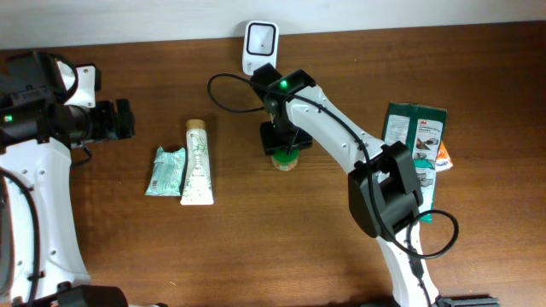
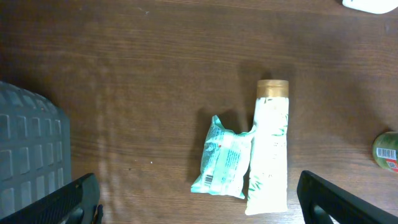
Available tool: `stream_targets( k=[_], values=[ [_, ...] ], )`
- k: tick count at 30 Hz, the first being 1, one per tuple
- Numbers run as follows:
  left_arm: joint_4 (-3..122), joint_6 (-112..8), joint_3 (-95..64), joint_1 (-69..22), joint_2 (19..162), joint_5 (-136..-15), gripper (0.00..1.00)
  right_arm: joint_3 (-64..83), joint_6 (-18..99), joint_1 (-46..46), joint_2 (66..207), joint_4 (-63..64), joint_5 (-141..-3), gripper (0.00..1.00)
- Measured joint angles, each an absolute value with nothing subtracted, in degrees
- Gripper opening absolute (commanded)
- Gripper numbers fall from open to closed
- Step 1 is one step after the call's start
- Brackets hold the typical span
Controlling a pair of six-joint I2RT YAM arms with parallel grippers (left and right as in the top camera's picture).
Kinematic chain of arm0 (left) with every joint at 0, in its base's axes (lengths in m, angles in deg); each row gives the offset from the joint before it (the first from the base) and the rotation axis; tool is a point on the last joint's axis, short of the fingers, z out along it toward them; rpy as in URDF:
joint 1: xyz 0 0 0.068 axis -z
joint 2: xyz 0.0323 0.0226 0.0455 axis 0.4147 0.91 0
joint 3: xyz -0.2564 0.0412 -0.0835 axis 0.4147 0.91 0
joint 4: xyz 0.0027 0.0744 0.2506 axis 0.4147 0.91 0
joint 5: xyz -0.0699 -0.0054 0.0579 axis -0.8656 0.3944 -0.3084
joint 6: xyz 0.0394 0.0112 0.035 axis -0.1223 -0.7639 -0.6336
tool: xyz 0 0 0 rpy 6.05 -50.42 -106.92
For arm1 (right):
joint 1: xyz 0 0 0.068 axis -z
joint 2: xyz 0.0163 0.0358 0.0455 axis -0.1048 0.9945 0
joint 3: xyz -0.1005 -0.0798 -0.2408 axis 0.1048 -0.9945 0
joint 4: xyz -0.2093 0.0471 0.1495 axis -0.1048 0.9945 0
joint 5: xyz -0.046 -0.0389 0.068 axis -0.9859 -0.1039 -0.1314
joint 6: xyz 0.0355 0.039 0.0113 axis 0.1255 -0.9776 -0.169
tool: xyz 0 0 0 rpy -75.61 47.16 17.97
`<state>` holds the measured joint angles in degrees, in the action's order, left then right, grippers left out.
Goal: Scan the item barcode
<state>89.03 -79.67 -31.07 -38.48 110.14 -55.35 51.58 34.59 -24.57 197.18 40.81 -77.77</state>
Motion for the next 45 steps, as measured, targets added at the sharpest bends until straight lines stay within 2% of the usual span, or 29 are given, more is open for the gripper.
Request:
stream_targets(
  k=[4,6,9,12,15,18,20,26,31,34,37,41,45],
  values=[
    [89.05,-79.65,-31.07,-38.48,110.14,-55.35,0.99,61.63,35.4,-24.57,197.75,47.15,-76.22,0.56],
    [89.03,-79.67,-31.07,-38.48,110.14,-55.35,0.99,66.16,41.54,-24.6,197.75,47.72,-70.12,0.56],
    [89.03,-79.67,-31.07,-38.48,110.14,-55.37,0.99,74.11,52.73,-24.4,197.77,47.74,-46.25,0.56],
    [89.0,-79.67,-31.07,-38.48,110.14,-55.35,0.99,78.33,56.86,-21.91,197.77,47.79,-27.28,0.57],
    [89.03,-79.67,-31.07,-38.48,110.14,-55.35,0.99,78.51,57.69,-13.99,197.77,47.83,-12.11,0.57],
    [89.03,-79.67,-31.07,-38.48,110.14,-55.35,0.99,78.51,57.72,-9.25,197.77,48.05,-8.48,0.57],
    [89.03,-79.67,-31.07,-38.48,110.14,-55.35,0.99,78.51,58.31,-9.65,197.77,48.09,-8.31,0.57],
    [89.0,-79.67,-31.07,-38.48,110.14,-55.35,0.99,78.51,59.0,-17.86,197.79,48.25,-29.44,0.57],
    [89.0,-79.67,-31.07,-38.48,110.14,-55.35,0.99,78.42,59.31,-22.58,197.79,46.67,-62.67,0.57],
    [89.03,-79.67,-31.07,-38.48,110.14,-55.35,0.99,71.71,63.05,-25.93,197.81,31.5,-80.87,0.54],
    [89.03,-79.67,-31.07,-38.48,110.14,-55.37,0.99,60.0,75.99,-25.4,198.51,3.31,-90.75,0.52],
    [88.96,-79.67,-31.07,-38.48,110.14,-55.35,0.99,50.68,96.34,-22.96,198.82,-26.57,-93.59,0.53],
    [89.03,-79.67,-31.07,-38.48,110.14,-55.35,0.99,49.79,105.91,-17.69,199.63,-40.73,-91.21,0.52]
  ],
)
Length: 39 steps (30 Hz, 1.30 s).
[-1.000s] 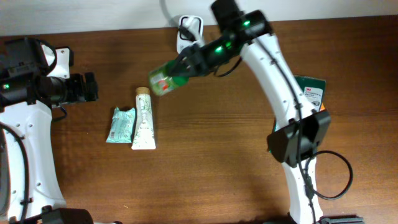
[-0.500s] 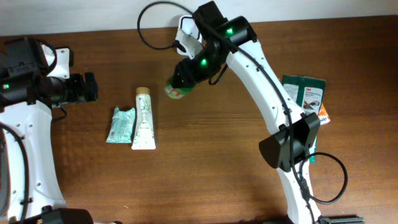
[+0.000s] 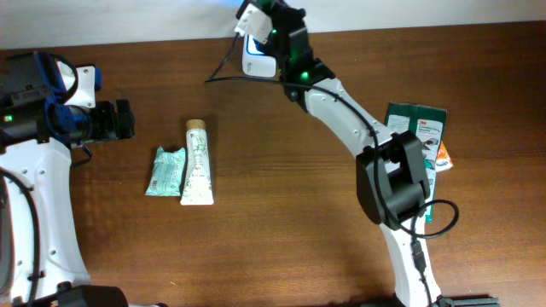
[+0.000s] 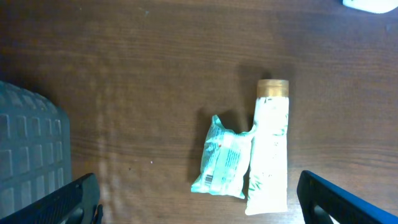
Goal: Scan the item barcode
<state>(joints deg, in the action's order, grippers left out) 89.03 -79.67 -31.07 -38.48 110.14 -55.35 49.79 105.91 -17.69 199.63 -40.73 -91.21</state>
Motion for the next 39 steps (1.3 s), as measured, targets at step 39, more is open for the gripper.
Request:
stream_targets(
  k=[39],
  values=[
    [89.0,-79.67,-31.07,-38.48,110.14,-55.35,0.99,48.67,65.71,-14.41,190.56,43.94,-79.43,0.49]
  ],
)
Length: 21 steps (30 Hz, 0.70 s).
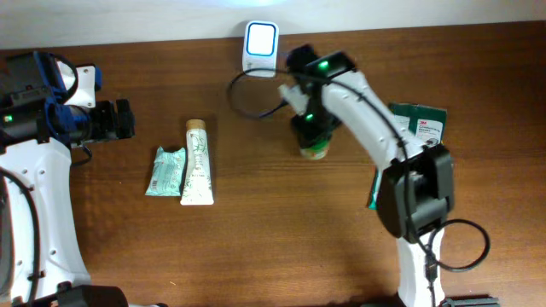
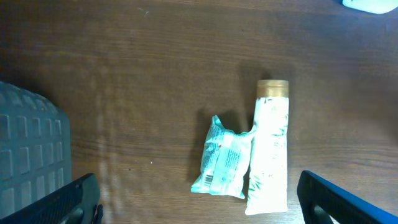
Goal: Scan the item barcode
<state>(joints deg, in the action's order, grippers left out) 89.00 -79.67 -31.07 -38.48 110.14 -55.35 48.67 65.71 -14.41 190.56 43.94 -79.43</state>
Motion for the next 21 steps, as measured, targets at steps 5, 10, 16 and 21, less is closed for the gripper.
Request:
stream_targets(
  k=[5,10,16,21],
  values=[
    [89.0,-79.67,-31.07,-38.48,110.14,-55.35,0.99,44.98,56.62,1.68,190.56,40.4,-80.83,0.45],
    [89.0,-79.67,-31.07,-38.48,110.14,-55.35,0.99,44.61,50.0,10.48,190.56,38.87,-81.22,0.46],
    [89.0,-79.67,-31.07,-38.48,110.14,-55.35,0.99,44.61,49.69,10.48,191.06,35.85,-71.8,0.46],
    [89.0,-79.67,-31.07,-38.48,110.14,-55.35,0.99,44.61,49.54,10.42,192.83,35.83,-70.69,0.98]
  ],
)
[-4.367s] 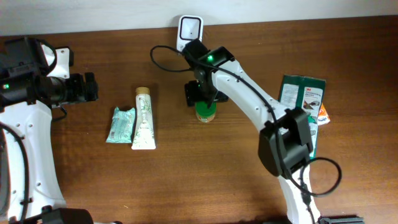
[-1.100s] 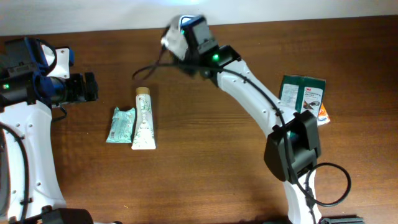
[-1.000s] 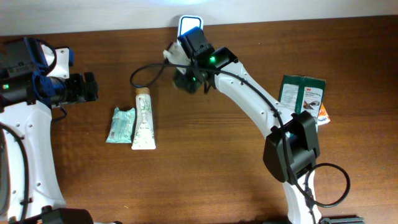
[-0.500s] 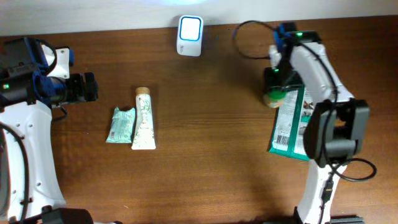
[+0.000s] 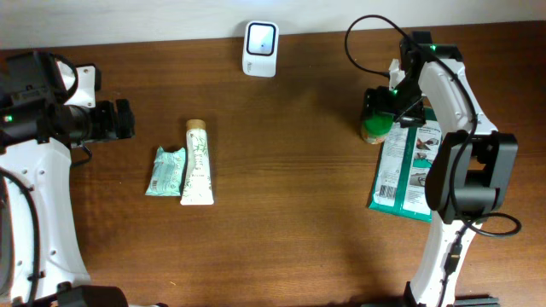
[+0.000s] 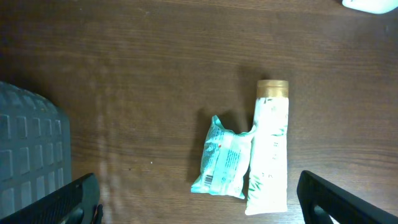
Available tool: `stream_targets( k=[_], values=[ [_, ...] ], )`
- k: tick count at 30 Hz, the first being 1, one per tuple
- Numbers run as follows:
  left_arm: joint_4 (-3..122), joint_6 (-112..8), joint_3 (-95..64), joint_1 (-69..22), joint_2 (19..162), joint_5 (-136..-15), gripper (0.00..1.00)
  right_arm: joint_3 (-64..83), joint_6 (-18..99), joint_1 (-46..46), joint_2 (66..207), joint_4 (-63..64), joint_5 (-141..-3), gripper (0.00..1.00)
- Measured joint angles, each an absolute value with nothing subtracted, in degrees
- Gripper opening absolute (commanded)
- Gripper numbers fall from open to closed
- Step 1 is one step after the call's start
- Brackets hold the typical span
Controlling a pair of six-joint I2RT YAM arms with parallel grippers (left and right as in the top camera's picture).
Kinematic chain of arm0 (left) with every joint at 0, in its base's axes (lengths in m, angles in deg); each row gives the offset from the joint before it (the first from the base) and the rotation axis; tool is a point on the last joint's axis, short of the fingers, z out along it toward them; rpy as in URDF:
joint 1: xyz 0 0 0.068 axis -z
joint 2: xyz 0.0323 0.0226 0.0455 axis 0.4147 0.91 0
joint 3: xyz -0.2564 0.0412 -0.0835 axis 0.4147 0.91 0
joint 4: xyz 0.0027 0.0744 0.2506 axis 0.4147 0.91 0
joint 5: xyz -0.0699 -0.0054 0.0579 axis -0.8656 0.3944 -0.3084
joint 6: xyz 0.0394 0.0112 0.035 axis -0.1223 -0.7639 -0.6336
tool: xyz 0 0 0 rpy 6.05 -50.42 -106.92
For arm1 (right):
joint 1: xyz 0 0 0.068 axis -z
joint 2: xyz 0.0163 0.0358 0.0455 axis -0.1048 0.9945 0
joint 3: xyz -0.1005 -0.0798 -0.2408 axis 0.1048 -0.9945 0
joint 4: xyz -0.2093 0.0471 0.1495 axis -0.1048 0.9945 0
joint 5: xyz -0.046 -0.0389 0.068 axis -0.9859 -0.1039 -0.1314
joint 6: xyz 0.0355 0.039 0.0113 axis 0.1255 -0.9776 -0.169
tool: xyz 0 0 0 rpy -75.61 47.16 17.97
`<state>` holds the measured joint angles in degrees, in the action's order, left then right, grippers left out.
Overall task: Scan the item barcode
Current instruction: 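Place the jar beside the green package on the right, then grasp the white tube with gold cap, right gripper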
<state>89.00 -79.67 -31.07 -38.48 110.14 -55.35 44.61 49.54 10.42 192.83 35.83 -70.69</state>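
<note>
The white barcode scanner stands at the back edge of the table, and its corner shows in the left wrist view. My right gripper is shut on a small green jar at the right, next to a green package. My left gripper hangs open at the far left with nothing between its fingers. Below it lie a teal packet and a white tube with a gold cap, touching side by side.
A flat green card package lies at the right, with the right arm over it. The teal packet and tube lie left of centre. A grey ribbed block fills the left edge of the left wrist view.
My right gripper with the green jar has moved from just right of the scanner to the right side, beside the green package. The left arm, packet and tube are unchanged.
My right gripper was over the green jar on the table below the scanner. Then it was raised up against the scanner. Then it stood with the jar to the right of the scanner, and now beside the green package. The left arm stayed still.
</note>
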Motion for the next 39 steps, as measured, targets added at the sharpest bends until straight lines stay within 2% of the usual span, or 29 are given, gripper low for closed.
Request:
stream_targets(
  k=[4,9,11,15,17,20,21,24,26,31,32,34,35,36,37,39],
  values=[
    [89.0,-79.67,-31.07,-38.48,110.14,-55.35,0.99,45.13,49.5,10.42,192.87,37.34,-70.51,0.98],
    [89.03,-79.67,-31.07,-38.48,110.14,-55.37,0.99,63.27,48.38,8.12,190.53,47.68,-71.69,0.98],
    [89.0,-79.67,-31.07,-38.48,110.14,-55.35,0.99,69.42,48.12,1.5,187.5,49.05,-70.71,0.98],
    [89.03,-79.67,-31.07,-38.48,110.14,-55.35,0.99,69.57,45.98,-12.95,187.08,41.6,-65.75,0.99],
    [89.03,-79.67,-31.07,-38.48,110.14,-55.35,0.99,67.47,43.01,-18.98,188.26,33.75,-64.98,0.88],
    [89.03,-79.67,-31.07,-38.48,110.14,-55.35,0.99,60.28,34.13,-26.61,192.39,23.48,-64.57,0.66],
    [89.03,-79.67,-31.07,-38.48,110.14,-55.35,0.99,57.46,31.27,-28.33,193.29,19.07,-64.55,0.62],
    [89.03,-79.67,-31.07,-38.48,110.14,-55.35,0.99,50.92,26.31,-34.15,195.74,10.13,-65.64,0.6],
    [89.03,-79.67,-31.07,-38.48,110.14,-55.35,0.99,50.82,25.74,-37.6,197.55,8.25,-68.33,0.54],
    [89.03,-79.67,-31.07,-38.48,110.14,-55.35,0.99,50.82,26.85,-39.15,202.86,6.63,-70.19,0.53],
    [89.03,-79.67,-31.07,-38.48,110.14,-55.35,0.99,50.82,27.29,-39.15,203.45,7.33,-70.86,0.46],
    [89.03,-79.67,-31.07,-38.48,110.14,-55.35,0.99,50.82,27.71,-39.15,203.69,9.23,-72.74,0.41],
    [89.0,-79.67,-31.07,-38.48,110.14,-55.35,0.99,50.82,27.75,-39.15,203.69,9.93,-73.07,0.33],
    [89.03,-79.67,-31.07,-38.48,110.14,-55.35,0.99,50.82,28.01,-39.11,203.69,10.13,-72.94,0.14],
    [89.03,-79.67,-31.07,-38.48,110.14,-55.35,0.99,50.82,27.77,-39.09,203.69,10.24,-72.59,0.04],
    [89.03,-79.67,-31.07,-38.48,110.14,-55.35,0.99,50.84,28.62,-37.67,203.63,11.05,-68.7,0.04]
  ],
)
